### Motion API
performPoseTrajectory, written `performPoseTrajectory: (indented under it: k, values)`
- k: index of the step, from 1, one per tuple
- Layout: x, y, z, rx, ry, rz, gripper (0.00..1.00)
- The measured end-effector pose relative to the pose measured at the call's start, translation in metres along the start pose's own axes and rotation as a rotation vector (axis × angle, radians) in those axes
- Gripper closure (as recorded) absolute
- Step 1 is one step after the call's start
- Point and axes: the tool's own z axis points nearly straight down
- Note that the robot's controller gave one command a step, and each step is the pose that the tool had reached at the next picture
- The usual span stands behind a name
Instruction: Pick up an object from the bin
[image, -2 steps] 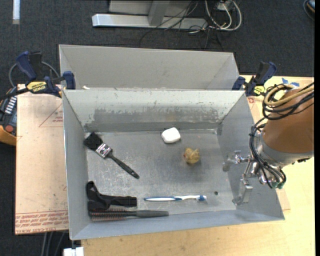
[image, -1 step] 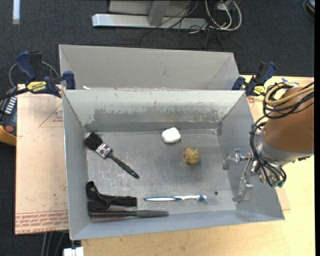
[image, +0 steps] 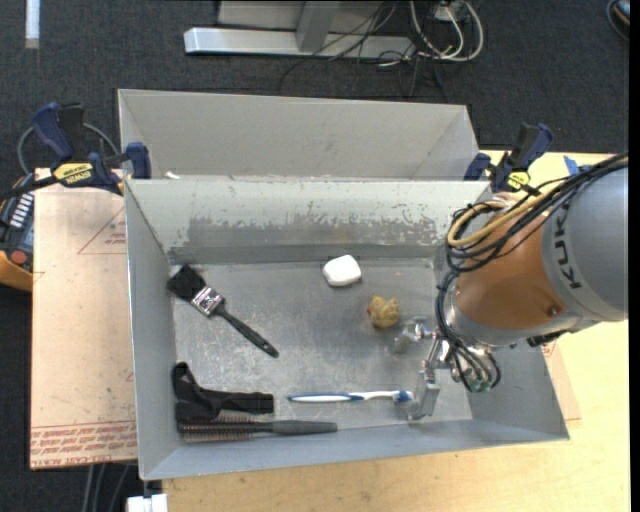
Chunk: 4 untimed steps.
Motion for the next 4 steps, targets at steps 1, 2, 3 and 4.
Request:
performPoseTrajectory:
  k: [1, 2, 3, 4]
  values:
    - [0.008, 0.025, 0.01, 0.002, -0.006, -0.17, 0.0]
    - [0.023, 0.062, 0.009, -0.001, -0.001, 0.078, 1.0]
    - [0.023, 0.062, 0.009, -0.001, -0.001, 0.078, 1.0]
    - [0.023, 0.062, 0.009, 0.0, -0.001, 0.078, 1.0]
